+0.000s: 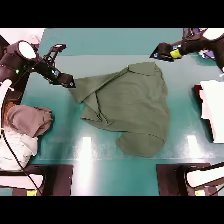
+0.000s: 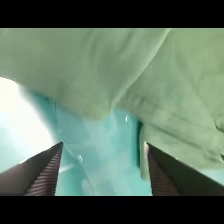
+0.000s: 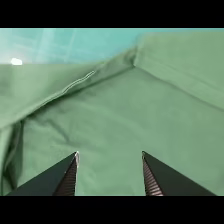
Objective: Fold the shirts.
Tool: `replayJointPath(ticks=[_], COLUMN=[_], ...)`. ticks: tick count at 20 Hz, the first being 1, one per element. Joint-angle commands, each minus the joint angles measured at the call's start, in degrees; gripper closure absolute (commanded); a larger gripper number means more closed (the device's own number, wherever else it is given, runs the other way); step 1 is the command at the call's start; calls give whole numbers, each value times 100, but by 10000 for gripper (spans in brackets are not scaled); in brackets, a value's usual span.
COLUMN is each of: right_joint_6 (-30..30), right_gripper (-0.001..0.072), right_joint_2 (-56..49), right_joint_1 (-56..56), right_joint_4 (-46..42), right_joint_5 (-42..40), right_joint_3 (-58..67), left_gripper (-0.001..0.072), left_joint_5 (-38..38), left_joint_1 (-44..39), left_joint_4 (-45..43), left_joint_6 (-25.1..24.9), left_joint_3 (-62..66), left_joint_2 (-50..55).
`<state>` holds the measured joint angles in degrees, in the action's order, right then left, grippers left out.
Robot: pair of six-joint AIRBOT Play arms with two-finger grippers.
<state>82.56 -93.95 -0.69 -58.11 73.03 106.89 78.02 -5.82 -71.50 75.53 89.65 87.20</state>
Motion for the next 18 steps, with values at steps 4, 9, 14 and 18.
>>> replayJointPath(ticks=[4,9,14,18], right_joint_6=[-236,-363,-363,-363], right_gripper=[262,262,262,262], right_joint_2=[1014,2162,3158,3897], right_joint_1=[282,269,269,271], right_joint_4=[-11,-2,-4,-11], right_joint_5=[798,437,87,-542], right_joint_3=[-645,-2173,-3333,-4033], left_gripper=[105,104,104,105], left_joint_5=[-24,-1266,-2461,-2409], left_joint_1=[-767,-2149,-2597,-2592], left_joint_4=[262,214,-149,-201], left_joint_6=[715,1526,2494,2669], left_joint_3=[-979,-2524,-2769,-2769], left_joint_2=[-595,-743,-737,-623])
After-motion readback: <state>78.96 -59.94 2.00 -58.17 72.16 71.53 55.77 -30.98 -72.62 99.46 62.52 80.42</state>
